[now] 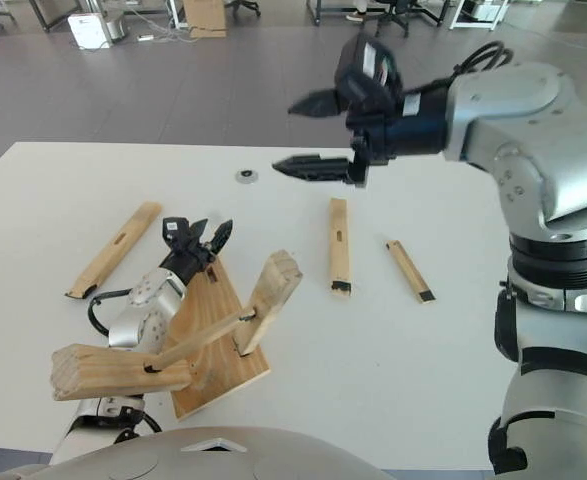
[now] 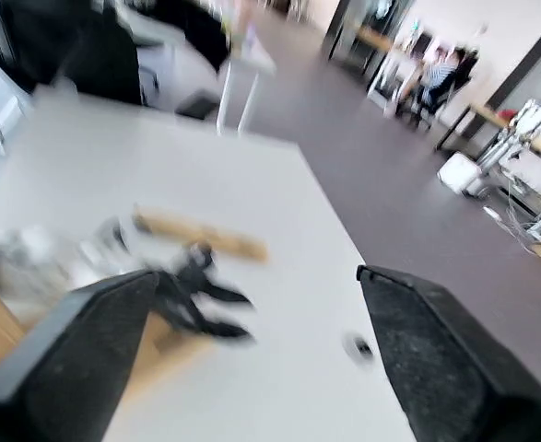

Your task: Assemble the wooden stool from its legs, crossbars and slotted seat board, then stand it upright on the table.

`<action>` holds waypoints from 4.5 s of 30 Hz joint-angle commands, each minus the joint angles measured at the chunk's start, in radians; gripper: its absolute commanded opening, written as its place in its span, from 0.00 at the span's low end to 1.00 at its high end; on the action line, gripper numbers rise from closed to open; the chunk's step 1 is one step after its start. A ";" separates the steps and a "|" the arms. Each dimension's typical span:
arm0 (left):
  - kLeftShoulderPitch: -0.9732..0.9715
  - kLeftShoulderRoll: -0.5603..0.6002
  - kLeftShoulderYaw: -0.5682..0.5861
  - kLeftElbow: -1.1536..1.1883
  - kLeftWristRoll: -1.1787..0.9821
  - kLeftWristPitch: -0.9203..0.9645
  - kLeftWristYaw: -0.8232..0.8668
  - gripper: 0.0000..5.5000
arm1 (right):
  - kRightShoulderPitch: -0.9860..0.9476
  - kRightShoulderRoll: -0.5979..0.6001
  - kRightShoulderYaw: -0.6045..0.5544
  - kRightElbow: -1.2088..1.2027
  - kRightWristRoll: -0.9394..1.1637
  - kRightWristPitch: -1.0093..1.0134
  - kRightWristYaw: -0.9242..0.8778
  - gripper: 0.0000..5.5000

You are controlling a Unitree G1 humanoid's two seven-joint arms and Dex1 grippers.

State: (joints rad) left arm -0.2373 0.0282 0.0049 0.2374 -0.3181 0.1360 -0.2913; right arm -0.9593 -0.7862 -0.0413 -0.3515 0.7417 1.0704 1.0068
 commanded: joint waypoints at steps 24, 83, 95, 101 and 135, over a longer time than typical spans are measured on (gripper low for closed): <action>-0.033 0.032 0.043 -0.070 0.052 -0.052 0.014 0.63 | 0.362 0.106 0.143 -0.315 -0.126 -0.199 -0.510 0.74; 0.277 0.205 0.068 -0.188 0.200 -0.145 0.008 0.63 | 0.154 0.643 -0.197 -0.076 0.003 -0.100 -0.748 0.74; 0.307 0.179 0.093 -0.225 0.188 -0.137 0.037 0.63 | 0.591 0.676 -0.064 -0.221 0.078 0.129 -0.933 0.74; 0.295 0.164 0.083 -0.216 0.193 -0.140 0.039 0.63 | 0.322 0.671 -0.336 -0.097 0.442 0.077 -1.001 0.74; -0.137 0.771 -0.297 0.436 0.550 -0.739 -0.579 0.63 | 0.944 0.339 0.466 -0.003 -0.614 -0.399 -0.620 0.74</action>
State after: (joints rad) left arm -0.4387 0.8167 -0.2702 0.7582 0.2821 -0.5939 -0.7838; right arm -0.0047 -0.5395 0.4701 -0.4021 0.1033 0.6321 0.4401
